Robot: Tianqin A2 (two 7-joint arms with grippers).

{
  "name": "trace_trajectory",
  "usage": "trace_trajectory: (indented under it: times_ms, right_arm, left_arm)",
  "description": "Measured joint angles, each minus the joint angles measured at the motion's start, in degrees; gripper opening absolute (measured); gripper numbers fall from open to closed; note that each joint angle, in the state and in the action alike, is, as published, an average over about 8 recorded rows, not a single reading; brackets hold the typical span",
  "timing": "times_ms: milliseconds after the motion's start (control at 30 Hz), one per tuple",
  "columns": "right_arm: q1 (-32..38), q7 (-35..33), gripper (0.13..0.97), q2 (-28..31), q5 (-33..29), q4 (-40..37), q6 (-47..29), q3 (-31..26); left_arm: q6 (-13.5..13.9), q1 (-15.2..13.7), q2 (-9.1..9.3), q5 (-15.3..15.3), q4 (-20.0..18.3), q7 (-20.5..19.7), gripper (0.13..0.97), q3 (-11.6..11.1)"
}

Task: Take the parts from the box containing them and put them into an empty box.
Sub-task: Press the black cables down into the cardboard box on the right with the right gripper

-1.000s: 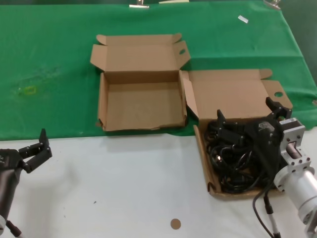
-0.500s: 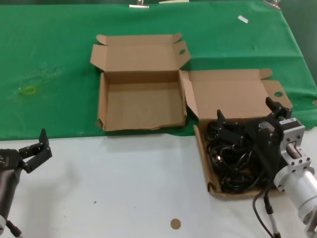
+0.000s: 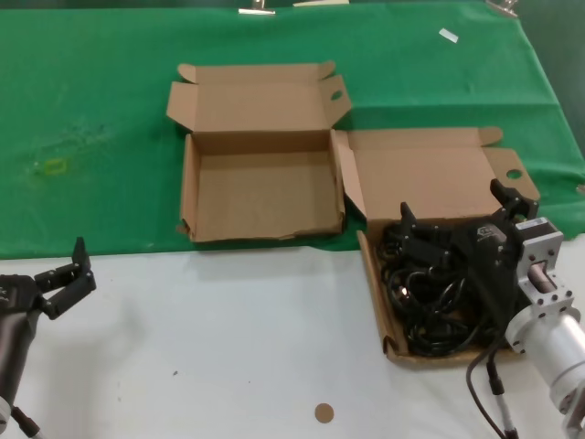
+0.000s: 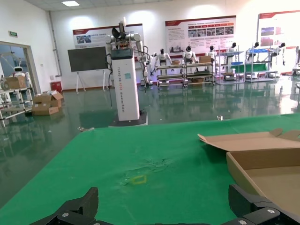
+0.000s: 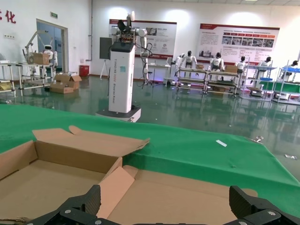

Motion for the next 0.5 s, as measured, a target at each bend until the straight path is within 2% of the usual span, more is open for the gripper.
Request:
trace_trajectory:
  times_ms: [500]
  right_arm:
    - [0.00,0.00,0.966,0.00,0.00,0.00,0.00,0.00]
  left_arm:
    - [0.00,0.00,0.00,0.00,0.00,0.00,0.966,0.00]
